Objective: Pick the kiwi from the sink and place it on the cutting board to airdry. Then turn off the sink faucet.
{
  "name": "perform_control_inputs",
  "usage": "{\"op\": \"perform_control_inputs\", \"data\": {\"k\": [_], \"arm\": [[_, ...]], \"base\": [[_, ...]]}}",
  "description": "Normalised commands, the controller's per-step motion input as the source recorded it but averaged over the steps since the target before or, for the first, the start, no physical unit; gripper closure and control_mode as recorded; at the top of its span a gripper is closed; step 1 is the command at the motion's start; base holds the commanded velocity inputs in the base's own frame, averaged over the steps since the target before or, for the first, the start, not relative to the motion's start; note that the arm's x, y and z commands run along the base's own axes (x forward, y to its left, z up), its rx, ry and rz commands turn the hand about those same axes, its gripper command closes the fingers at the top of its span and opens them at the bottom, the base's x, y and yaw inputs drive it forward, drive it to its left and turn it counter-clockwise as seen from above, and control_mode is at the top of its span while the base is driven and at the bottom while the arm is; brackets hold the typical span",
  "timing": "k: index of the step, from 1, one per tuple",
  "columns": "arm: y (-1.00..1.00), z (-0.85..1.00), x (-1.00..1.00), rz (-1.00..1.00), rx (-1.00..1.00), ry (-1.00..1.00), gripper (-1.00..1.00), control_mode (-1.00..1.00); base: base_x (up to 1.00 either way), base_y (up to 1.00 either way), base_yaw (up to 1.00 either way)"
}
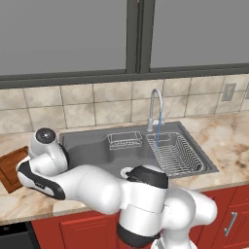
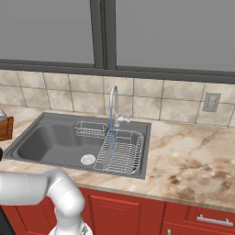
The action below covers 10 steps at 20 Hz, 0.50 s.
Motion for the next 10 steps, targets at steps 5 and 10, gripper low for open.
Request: {"op": "perform_control_inputs", "data": {"k": [5, 10], "arm": [[0.19, -0.16, 0.10, 0.00, 0.00, 0.00, 1.00, -1.00], [0.12, -0.09, 0.10, 0.00, 0.00, 0.00, 1.00, -1.00]], "base": [[0.00, 0.00, 0.00], [0.00, 0.00, 0.00]]}}
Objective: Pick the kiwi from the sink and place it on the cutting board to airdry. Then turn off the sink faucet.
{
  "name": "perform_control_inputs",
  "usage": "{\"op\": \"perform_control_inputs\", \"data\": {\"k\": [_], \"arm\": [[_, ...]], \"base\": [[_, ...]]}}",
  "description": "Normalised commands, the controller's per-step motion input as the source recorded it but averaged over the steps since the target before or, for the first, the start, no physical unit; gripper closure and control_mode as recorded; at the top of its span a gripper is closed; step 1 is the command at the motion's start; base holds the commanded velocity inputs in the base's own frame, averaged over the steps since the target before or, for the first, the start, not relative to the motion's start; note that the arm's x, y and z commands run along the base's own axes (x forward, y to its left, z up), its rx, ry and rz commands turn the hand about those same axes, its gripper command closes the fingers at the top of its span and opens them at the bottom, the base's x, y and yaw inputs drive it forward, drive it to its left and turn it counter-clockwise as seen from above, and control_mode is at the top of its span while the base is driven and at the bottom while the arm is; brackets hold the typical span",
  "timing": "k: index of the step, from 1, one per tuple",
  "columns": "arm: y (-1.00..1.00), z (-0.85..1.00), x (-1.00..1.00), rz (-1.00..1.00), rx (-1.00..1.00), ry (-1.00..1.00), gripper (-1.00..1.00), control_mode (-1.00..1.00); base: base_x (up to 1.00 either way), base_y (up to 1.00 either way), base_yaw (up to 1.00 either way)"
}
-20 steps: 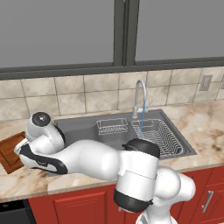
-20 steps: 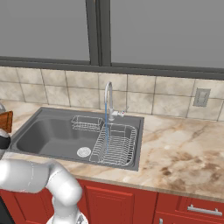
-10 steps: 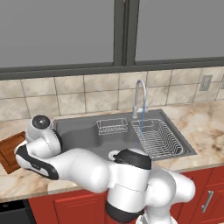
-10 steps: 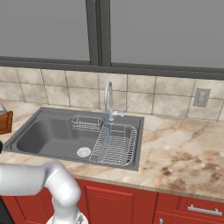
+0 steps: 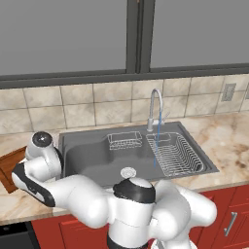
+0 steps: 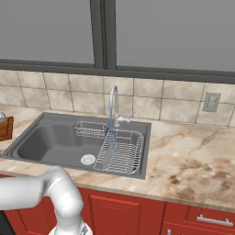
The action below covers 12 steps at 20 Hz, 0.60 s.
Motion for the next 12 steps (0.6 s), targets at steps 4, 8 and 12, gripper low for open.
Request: {"op": "perform_control_inputs", "data": {"k": [4, 8, 12], "arm": [[0.07, -0.12, 0.16, 0.00, 0.00, 0.00, 1.00, -1.00], [0.11, -0.18, 0.17, 0.00, 0.00, 0.00, 1.00, -1.00], [0.11, -0.19, 0.18, 0.00, 0.00, 0.00, 1.00, -1.00]], "base": [[0.00, 0.00, 0.00], [0.00, 0.00, 0.00], [0.00, 0.00, 0.00]]}}
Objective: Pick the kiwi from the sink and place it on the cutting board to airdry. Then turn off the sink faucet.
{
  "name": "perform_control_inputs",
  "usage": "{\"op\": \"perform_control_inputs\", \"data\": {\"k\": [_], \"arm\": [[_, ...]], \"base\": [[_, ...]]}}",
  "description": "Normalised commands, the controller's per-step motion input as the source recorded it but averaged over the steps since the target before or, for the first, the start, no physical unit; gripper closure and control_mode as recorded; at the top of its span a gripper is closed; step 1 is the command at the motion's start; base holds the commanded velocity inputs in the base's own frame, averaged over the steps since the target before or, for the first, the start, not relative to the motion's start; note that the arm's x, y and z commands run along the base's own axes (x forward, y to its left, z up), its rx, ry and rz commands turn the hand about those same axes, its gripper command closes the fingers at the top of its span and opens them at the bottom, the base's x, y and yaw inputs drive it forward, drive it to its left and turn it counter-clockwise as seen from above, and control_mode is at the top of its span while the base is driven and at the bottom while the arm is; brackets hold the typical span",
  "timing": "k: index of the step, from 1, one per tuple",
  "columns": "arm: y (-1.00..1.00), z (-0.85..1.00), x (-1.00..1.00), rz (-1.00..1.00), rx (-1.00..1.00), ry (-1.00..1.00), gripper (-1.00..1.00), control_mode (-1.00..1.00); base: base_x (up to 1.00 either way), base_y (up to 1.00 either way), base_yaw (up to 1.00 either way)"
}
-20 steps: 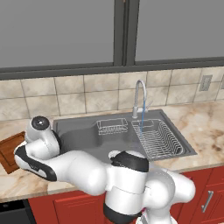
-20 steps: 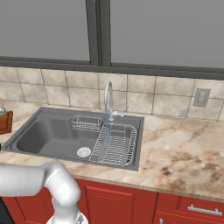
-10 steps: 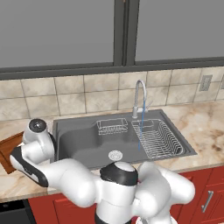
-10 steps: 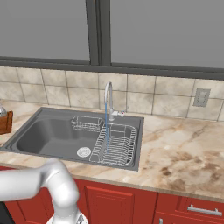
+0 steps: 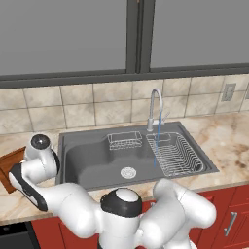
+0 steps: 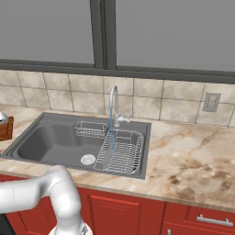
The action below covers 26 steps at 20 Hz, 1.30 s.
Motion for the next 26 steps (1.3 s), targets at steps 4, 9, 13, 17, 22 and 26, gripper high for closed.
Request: {"op": "perform_control_inputs", "data": {"k": [4, 9, 13, 17, 22, 26], "arm": [[0.18, -0.18, 0.22, 0.00, 0.00, 0.00, 1.00, -1.00], [0.19, -0.17, 0.25, 0.00, 0.00, 0.01, 1.00, -1.00], [0.18, -0.17, 0.23, 0.00, 0.00, 0.02, 1.00, -1.00], [0.19, -0.16, 0.19, 0.00, 0.00, 0.02, 1.00, -1.00], [0.23, -0.17, 0.17, 0.00, 0.00, 0.02, 1.00, -1.00], [0.23, -0.18, 0.12, 0.00, 0.00, 0.02, 1.00, -1.00]], "base": [[0.00, 0.00, 0.00], [0.00, 0.00, 0.00], [0.00, 0.00, 0.00], [0.00, 0.00, 0.00], [0.00, 0.00, 0.00], [0.00, 0.00, 0.00]]}}
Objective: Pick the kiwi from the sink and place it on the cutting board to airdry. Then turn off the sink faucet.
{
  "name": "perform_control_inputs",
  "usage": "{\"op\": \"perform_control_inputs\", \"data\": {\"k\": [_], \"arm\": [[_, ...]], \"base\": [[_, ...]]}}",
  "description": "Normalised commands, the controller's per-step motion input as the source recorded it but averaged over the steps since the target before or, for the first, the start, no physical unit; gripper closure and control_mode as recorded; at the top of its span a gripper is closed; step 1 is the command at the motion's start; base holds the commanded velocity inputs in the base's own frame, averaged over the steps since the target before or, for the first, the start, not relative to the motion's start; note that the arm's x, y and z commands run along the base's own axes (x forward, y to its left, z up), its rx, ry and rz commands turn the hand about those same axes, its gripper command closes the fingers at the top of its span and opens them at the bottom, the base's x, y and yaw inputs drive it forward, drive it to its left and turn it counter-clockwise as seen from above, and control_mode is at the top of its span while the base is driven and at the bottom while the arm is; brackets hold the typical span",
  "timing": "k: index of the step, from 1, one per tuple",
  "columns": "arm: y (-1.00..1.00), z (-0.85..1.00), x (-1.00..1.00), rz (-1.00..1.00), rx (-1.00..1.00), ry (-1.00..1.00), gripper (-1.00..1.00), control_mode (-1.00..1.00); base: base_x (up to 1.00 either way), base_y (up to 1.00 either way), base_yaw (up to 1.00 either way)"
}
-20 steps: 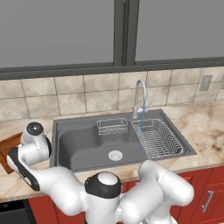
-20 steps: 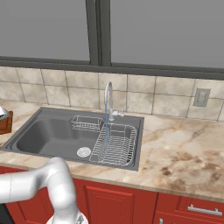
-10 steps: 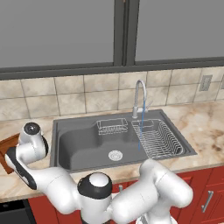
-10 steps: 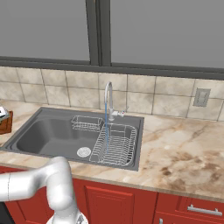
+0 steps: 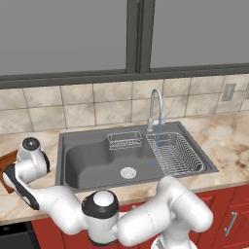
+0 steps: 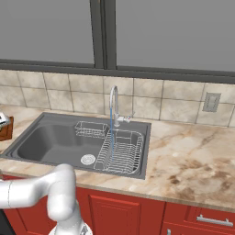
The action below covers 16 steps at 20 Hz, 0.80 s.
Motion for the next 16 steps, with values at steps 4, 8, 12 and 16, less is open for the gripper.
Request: {"op": "perform_control_inputs", "data": {"k": [4, 8, 12, 16], "arm": [[0.21, -0.21, 0.10, 0.00, 0.00, 0.03, -1.00, -1.00], [0.17, -0.21, 0.11, -0.01, 0.00, 0.03, -1.00, -1.00], [0.13, -0.22, 0.12, -0.01, 0.00, 0.03, -1.00, -1.00], [0.12, -0.21, 0.09, 0.00, 0.00, 0.03, -1.00, -1.00]], "base": [[0.00, 0.00, 0.00], [0.00, 0.00, 0.00], [0.00, 0.00, 0.00], [0.00, 0.00, 0.00]]}}
